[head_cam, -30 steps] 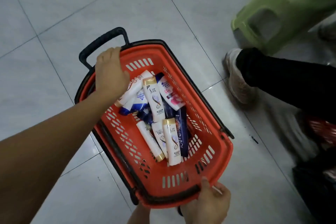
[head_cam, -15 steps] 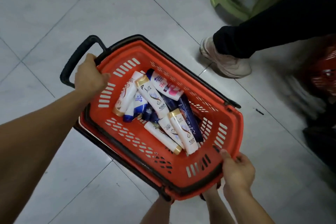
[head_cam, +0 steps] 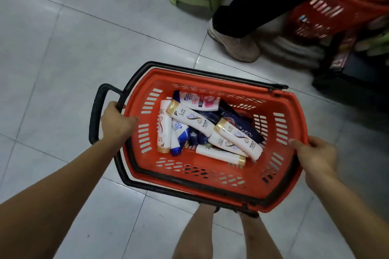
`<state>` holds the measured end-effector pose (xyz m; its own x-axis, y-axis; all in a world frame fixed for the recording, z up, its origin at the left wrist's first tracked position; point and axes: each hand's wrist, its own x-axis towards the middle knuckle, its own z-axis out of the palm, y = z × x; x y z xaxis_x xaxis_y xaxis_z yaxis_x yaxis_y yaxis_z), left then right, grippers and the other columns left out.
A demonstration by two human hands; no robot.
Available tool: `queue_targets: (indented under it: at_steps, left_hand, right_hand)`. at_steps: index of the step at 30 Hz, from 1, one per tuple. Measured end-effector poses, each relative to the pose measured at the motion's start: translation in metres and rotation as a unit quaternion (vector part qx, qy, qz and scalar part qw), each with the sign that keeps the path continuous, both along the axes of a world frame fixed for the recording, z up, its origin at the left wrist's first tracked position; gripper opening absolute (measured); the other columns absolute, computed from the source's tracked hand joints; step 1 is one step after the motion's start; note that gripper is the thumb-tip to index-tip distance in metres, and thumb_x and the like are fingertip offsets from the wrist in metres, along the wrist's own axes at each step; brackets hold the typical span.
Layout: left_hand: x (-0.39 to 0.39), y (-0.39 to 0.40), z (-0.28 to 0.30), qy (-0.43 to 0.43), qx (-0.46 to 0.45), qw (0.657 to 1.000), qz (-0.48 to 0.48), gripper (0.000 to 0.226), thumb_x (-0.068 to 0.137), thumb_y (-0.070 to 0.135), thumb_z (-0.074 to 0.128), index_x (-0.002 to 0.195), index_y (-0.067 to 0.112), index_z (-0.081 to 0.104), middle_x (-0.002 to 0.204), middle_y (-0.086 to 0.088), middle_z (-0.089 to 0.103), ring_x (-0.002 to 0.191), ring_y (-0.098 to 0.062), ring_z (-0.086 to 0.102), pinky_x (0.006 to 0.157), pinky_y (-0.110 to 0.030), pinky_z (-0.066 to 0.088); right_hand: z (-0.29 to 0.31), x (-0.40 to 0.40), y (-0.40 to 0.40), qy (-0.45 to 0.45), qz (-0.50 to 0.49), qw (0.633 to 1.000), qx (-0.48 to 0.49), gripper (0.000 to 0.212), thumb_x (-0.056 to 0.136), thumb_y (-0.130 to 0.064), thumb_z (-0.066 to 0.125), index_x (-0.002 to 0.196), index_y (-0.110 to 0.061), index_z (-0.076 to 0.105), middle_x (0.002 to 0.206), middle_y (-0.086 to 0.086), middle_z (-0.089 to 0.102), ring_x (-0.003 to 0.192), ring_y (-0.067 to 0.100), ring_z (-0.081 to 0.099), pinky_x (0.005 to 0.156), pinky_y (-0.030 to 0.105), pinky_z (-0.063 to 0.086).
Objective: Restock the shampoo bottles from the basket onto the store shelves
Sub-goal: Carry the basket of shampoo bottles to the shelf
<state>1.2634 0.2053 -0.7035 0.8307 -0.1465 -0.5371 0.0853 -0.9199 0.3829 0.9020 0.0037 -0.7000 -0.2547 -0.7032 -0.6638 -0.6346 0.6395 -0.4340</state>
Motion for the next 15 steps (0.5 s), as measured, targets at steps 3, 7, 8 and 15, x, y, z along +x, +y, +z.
queue_targets:
  at_steps: [3, 7, 8, 15]
  left_hand:
    - [-0.025, -0.035, 0.011, 0.021, 0.011, 0.999, -0.022, 0.031, 0.080, 0.011, 0.074, 0.106, 0.013, 0.059, 0.097, -0.006, 0.066, 0.082, -0.026, 0.066, 0.073, -0.036, 0.055]
    - [-0.068, -0.088, 0.026, 0.037, 0.027, 0.997, -0.069, 0.028, 0.079, 0.009, 0.074, 0.105, 0.011, 0.062, 0.096, -0.009, 0.068, 0.074, -0.023, 0.064, 0.069, -0.034, 0.053]
    - [-0.082, -0.101, 0.031, 0.040, 0.029, 0.995, -0.086, 0.029, 0.080, 0.009, 0.074, 0.106, 0.010, 0.062, 0.095, -0.009, 0.067, 0.070, -0.021, 0.063, 0.067, -0.033, 0.052]
    - [-0.200, -0.198, 0.054, 0.048, 0.037, 0.974, -0.217, 0.040, 0.081, 0.010, 0.075, 0.118, 0.008, 0.059, 0.101, -0.009, 0.064, 0.086, -0.028, 0.064, 0.070, -0.036, 0.051]
  right_hand:
    - [0.014, -0.041, -0.010, -0.005, -0.036, 0.999, 0.003, 0.030, 0.088, -0.019, 0.076, 0.117, -0.013, 0.071, 0.097, 0.004, 0.072, 0.080, 0.028, 0.070, 0.083, 0.037, 0.056]
    - [0.027, -0.106, -0.016, -0.002, -0.103, 0.995, -0.001, 0.030, 0.085, -0.018, 0.078, 0.115, -0.014, 0.073, 0.097, 0.004, 0.074, 0.083, 0.029, 0.073, 0.087, 0.042, 0.060]
    - [0.029, -0.125, -0.015, 0.001, -0.115, 0.993, -0.003, 0.028, 0.085, -0.018, 0.079, 0.112, -0.015, 0.074, 0.096, 0.004, 0.075, 0.082, 0.028, 0.073, 0.086, 0.043, 0.060]
    - [0.042, -0.254, 0.006, -0.032, -0.252, 0.967, -0.034, 0.027, 0.087, -0.017, 0.078, 0.113, -0.013, 0.074, 0.091, 0.001, 0.071, 0.076, 0.020, 0.070, 0.080, 0.033, 0.056]
